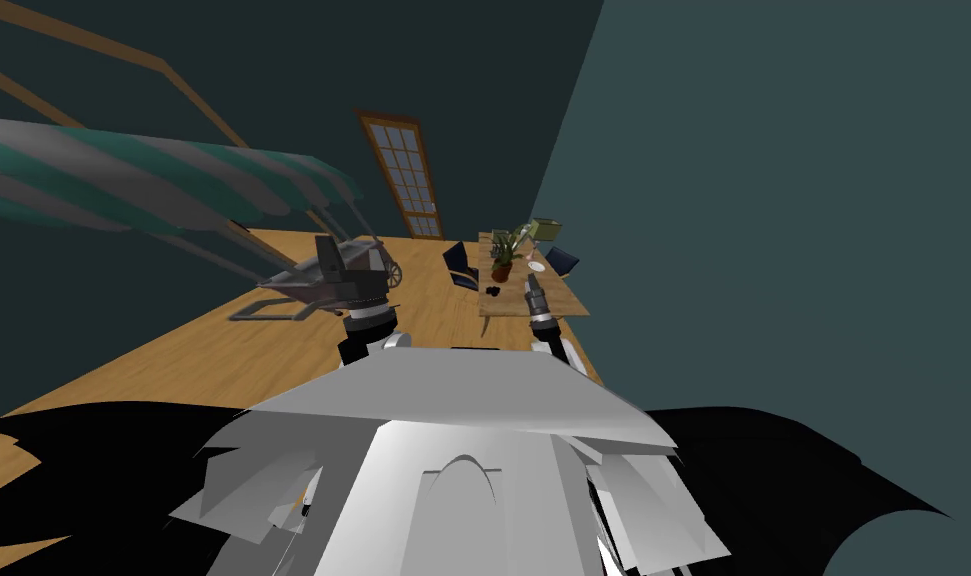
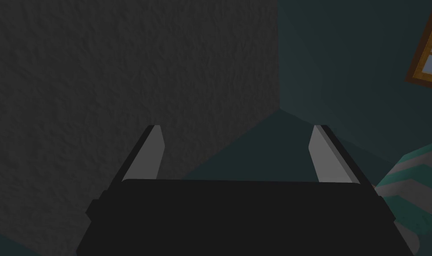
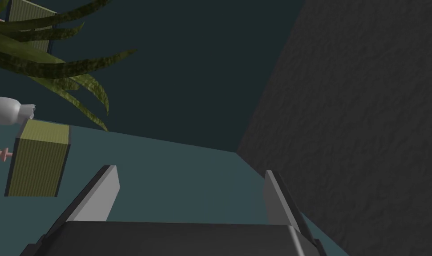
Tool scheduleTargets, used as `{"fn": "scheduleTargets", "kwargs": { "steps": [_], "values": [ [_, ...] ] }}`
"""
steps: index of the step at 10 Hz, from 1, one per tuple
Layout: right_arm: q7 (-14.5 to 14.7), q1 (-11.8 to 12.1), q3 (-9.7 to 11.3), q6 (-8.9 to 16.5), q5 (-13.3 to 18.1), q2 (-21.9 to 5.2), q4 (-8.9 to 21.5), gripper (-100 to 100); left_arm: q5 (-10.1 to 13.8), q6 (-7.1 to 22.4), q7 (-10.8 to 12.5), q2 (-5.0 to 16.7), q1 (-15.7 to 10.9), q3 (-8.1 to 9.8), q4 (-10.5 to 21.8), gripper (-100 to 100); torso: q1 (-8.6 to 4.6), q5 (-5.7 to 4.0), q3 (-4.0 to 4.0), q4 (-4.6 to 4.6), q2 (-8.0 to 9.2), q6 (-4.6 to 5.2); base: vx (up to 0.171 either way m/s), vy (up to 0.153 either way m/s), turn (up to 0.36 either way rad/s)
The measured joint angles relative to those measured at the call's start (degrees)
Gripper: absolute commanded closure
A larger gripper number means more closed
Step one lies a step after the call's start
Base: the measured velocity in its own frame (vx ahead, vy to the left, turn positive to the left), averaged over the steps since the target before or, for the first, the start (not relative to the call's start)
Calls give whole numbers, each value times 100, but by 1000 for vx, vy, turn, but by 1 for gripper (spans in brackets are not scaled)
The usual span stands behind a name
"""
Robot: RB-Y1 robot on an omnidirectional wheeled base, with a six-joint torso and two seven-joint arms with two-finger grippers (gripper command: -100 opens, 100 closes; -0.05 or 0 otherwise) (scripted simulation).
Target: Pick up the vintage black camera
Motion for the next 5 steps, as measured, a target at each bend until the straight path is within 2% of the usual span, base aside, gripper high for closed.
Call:
{"fn": "scheduleTargets", "kwargs": {
  "steps": [3,5],
  "values": [
    [48,-56,183,71,186,-426,263,-100,0,0,0,0,0,0,0,0,3,0,-5,-2,-8,-2,-19,41,89],
    [74,-128,273,25,285,-715,526,-100,0,0,0,0,0,0,0,0,4,0,-5,-2,-7,1,-28,71,191]
  ]
}}
